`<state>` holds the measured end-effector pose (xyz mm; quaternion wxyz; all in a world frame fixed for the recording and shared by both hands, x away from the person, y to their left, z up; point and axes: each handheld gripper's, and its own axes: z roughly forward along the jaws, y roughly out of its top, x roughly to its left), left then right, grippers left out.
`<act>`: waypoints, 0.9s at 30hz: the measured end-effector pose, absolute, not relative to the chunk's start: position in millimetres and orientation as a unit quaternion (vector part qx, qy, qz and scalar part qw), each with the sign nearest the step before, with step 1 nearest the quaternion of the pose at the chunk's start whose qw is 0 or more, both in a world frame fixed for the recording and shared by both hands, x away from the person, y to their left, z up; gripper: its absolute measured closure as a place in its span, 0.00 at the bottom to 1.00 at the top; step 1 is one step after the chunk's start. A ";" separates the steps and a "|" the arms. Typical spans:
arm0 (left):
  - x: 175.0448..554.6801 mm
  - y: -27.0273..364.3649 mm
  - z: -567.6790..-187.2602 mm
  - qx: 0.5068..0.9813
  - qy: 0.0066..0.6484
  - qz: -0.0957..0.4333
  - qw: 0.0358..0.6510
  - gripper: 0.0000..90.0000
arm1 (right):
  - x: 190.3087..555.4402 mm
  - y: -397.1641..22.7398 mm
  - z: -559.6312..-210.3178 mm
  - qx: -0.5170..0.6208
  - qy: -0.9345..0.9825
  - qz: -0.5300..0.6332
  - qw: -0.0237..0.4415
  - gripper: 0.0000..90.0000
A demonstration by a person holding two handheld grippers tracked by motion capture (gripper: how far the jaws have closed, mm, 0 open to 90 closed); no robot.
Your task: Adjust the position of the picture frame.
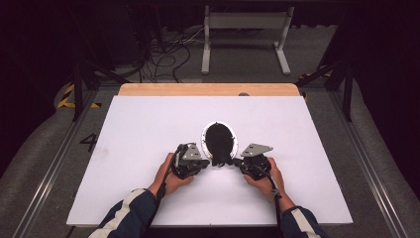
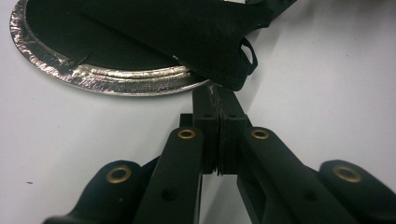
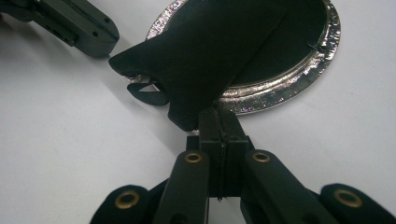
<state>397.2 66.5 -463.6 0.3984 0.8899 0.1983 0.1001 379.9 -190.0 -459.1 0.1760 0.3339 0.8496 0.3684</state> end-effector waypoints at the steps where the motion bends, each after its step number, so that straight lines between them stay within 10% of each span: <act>1: 397.1 66.6 -463.5 0.890 0.199 0.100 0.398 0.99 | 379.9 -190.0 -459.1 0.334 0.850 0.368 0.176 1.00; 27: 401.0 78.4 -462.2 0.892 0.190 0.074 0.403 1.00 | 373.2 -176.1 -459.2 0.320 0.857 0.371 0.162 1.00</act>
